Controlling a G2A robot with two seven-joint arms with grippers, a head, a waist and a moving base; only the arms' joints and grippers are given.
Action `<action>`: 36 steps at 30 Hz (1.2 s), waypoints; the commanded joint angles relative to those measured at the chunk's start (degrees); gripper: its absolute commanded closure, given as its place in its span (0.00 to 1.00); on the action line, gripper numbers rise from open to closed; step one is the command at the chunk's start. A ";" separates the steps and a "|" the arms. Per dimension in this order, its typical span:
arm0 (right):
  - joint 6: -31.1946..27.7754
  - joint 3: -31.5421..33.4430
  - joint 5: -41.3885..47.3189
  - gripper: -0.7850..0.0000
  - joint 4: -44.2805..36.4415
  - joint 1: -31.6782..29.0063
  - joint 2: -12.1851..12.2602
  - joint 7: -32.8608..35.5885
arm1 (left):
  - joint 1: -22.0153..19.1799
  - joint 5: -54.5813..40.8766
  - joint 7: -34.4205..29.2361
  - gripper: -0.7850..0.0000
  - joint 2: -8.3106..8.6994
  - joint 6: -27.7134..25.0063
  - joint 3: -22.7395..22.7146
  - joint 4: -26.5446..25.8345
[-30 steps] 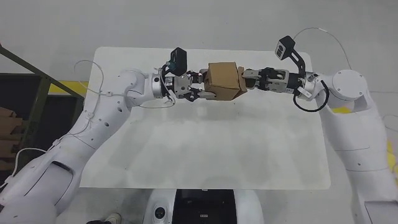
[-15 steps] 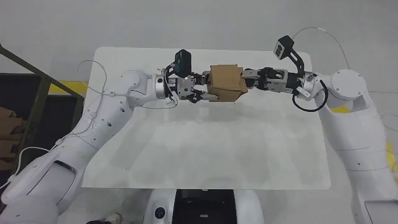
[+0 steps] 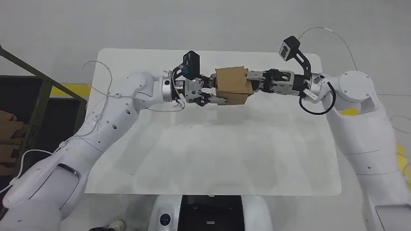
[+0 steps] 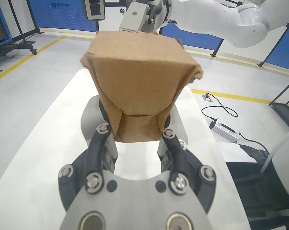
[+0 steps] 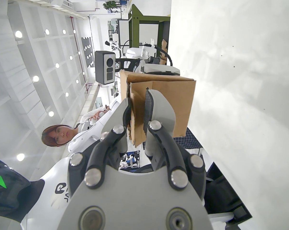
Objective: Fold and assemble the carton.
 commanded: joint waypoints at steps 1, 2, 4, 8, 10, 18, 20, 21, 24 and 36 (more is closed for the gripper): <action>-0.25 0.20 0.80 0.78 0.20 -0.10 0.01 0.05 | -0.24 -0.58 -0.22 0.64 -0.04 0.00 0.09 0.51; -0.38 0.33 1.05 0.78 0.27 -0.14 0.03 0.06 | -0.38 -0.85 -0.37 0.64 -0.07 0.00 0.12 0.72; -0.60 0.50 1.66 0.77 0.36 -0.30 0.06 0.26 | -0.58 -1.22 -0.57 0.64 -0.10 0.00 0.15 1.09; -0.90 0.71 2.52 0.77 0.30 -0.61 0.14 0.71 | -0.76 -2.00 -0.83 0.64 -0.18 0.00 0.32 1.64; -0.95 0.73 2.62 0.78 0.11 -0.84 0.18 0.72 | -0.85 -2.22 -1.02 0.64 -0.21 0.00 0.42 1.85; -0.97 1.04 2.11 0.99 -0.83 -1.72 0.45 0.24 | -0.88 -3.70 -1.40 0.62 -0.17 0.00 0.75 2.16; -0.93 1.06 2.02 0.99 -1.05 -1.80 0.50 0.26 | -0.87 -3.72 -1.55 0.63 -0.14 0.00 0.84 2.11; -0.93 1.01 1.91 0.99 -1.20 -1.81 0.53 0.27 | -0.91 -3.54 -1.83 0.63 -0.12 0.00 0.93 2.13; -0.64 0.69 1.54 0.99 -1.33 -1.57 0.53 0.17 | -1.05 -3.29 -2.39 0.64 -0.14 0.00 1.15 2.22; -0.34 -1.88 1.23 0.99 0.89 0.78 0.12 0.08 | -1.32 -3.80 -3.26 0.65 -0.35 0.00 1.49 2.53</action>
